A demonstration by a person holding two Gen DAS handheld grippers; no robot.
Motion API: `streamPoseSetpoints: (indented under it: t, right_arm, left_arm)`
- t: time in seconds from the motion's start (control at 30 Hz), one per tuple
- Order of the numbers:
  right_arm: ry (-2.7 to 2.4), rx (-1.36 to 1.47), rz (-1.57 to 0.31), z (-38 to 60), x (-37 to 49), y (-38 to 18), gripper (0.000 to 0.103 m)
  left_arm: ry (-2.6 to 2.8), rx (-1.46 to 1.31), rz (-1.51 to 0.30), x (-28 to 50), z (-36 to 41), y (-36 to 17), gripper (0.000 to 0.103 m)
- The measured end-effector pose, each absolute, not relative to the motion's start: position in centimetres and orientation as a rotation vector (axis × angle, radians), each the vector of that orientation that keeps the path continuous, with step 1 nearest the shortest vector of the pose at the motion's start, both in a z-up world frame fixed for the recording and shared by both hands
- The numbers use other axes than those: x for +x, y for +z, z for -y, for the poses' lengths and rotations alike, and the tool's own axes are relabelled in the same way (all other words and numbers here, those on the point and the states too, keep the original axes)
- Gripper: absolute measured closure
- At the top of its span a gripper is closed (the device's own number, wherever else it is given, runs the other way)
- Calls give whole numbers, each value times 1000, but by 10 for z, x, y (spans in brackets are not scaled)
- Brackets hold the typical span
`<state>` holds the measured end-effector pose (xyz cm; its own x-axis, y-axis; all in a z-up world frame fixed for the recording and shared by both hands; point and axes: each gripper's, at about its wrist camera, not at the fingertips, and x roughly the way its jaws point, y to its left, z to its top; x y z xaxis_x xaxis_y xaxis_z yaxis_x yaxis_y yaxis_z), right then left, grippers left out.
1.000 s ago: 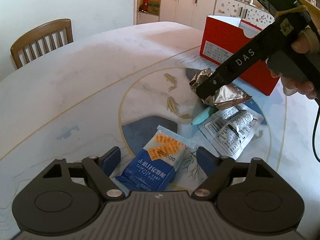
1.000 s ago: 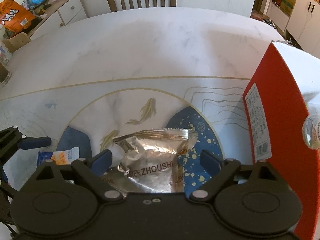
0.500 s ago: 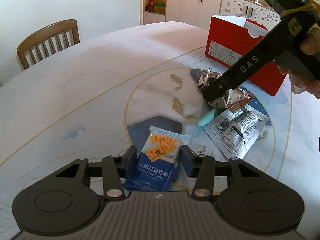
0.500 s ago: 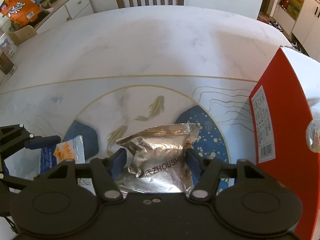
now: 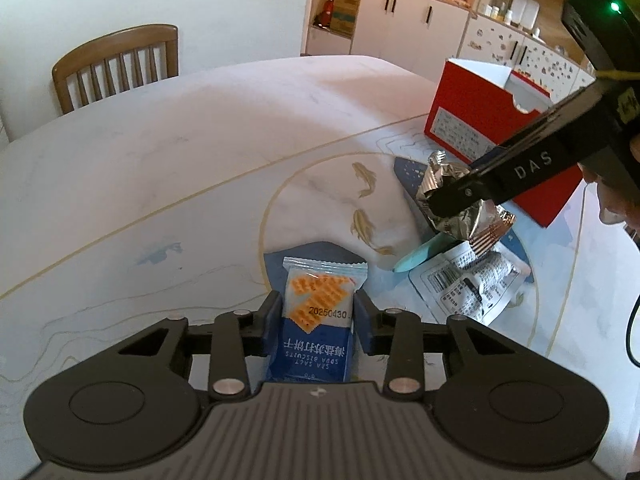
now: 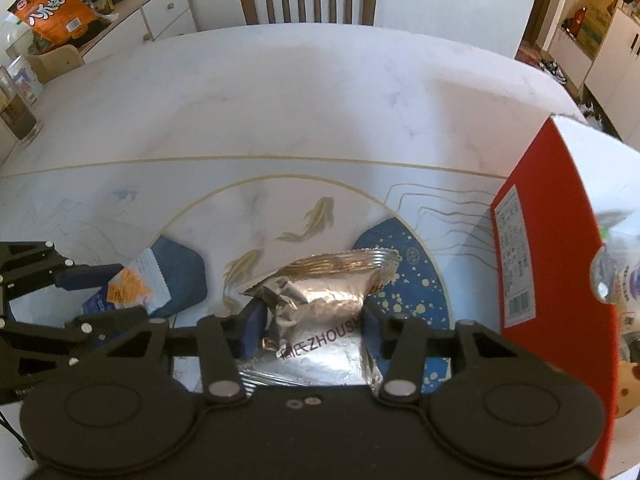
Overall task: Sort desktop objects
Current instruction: 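Close right gripper on the ZHOUSHI bag while left grasps the blue cracker pack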
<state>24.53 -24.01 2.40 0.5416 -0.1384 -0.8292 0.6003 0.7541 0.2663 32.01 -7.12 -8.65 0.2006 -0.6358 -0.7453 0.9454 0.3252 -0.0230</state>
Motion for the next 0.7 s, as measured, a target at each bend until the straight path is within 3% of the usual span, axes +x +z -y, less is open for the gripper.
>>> streamPoseSetpoints:
  t: [0.7]
  right_arm:
    - [-478,602,-794,230,206,64,54]
  left_arm:
    - [-1212,433,-749,301,70,-47,67]
